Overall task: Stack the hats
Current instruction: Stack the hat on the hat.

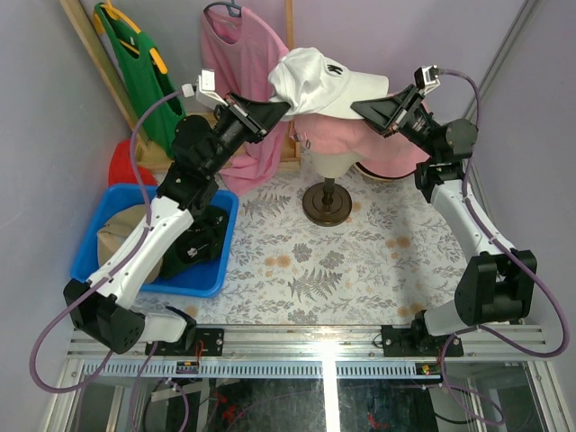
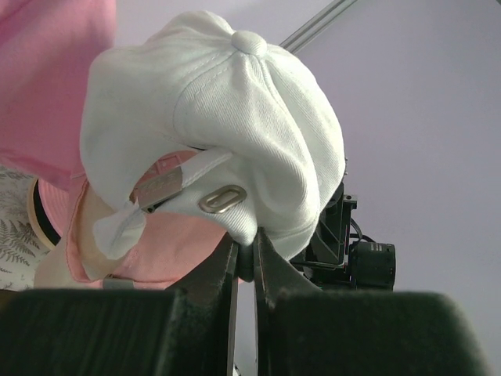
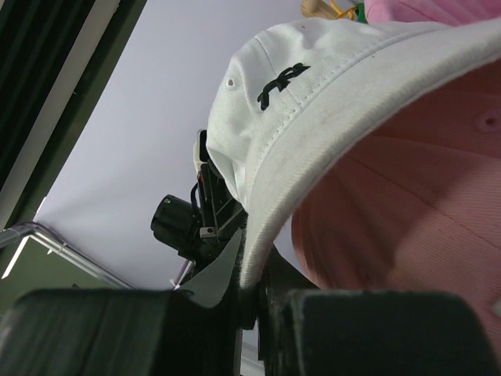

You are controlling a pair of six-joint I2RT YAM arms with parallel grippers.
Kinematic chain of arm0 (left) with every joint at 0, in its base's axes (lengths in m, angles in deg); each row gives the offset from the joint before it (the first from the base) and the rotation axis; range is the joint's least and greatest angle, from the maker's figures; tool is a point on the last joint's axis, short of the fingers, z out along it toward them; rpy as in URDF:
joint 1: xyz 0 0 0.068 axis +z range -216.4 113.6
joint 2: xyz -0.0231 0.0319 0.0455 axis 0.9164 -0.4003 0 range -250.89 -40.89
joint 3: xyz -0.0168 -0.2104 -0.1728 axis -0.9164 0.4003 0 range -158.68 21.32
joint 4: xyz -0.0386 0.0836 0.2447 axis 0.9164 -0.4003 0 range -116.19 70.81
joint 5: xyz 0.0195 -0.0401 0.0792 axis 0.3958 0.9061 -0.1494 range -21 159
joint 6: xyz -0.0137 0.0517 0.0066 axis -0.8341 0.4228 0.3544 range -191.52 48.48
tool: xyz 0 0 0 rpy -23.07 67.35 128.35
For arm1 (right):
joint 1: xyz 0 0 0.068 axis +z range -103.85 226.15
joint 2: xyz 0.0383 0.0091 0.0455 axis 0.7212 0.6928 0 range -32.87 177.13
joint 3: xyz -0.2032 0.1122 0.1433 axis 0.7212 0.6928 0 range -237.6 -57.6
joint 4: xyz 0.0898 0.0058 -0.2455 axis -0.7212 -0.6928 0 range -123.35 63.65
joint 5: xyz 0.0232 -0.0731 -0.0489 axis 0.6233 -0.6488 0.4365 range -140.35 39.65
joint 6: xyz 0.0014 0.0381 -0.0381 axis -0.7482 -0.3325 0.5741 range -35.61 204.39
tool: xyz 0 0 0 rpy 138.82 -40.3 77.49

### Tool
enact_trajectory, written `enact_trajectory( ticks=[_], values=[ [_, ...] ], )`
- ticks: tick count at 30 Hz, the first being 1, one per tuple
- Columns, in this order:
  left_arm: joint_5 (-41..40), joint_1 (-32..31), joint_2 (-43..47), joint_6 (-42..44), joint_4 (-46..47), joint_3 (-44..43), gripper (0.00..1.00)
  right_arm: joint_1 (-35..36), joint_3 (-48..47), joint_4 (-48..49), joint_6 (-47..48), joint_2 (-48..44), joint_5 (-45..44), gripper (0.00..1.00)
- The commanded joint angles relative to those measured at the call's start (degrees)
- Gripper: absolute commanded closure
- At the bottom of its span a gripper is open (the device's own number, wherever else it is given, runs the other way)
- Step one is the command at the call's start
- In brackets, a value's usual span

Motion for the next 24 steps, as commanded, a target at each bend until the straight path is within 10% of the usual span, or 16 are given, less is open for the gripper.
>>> enact_trajectory(
  ticks=[1, 24],
  values=[
    [-8.57, 5.26, 0.63, 5.15, 3.07, -3.06, 1.0, -8.48, -0.17, 7.99, -2.4, -1.92, -6.87, 1.0],
    [-2.14, 5.21, -1.99, 4.99, 5.57, -2.89, 0.76, -16.3, 7.95, 23.32, -13.51, -0.79, -4.5, 1.0]
  ],
)
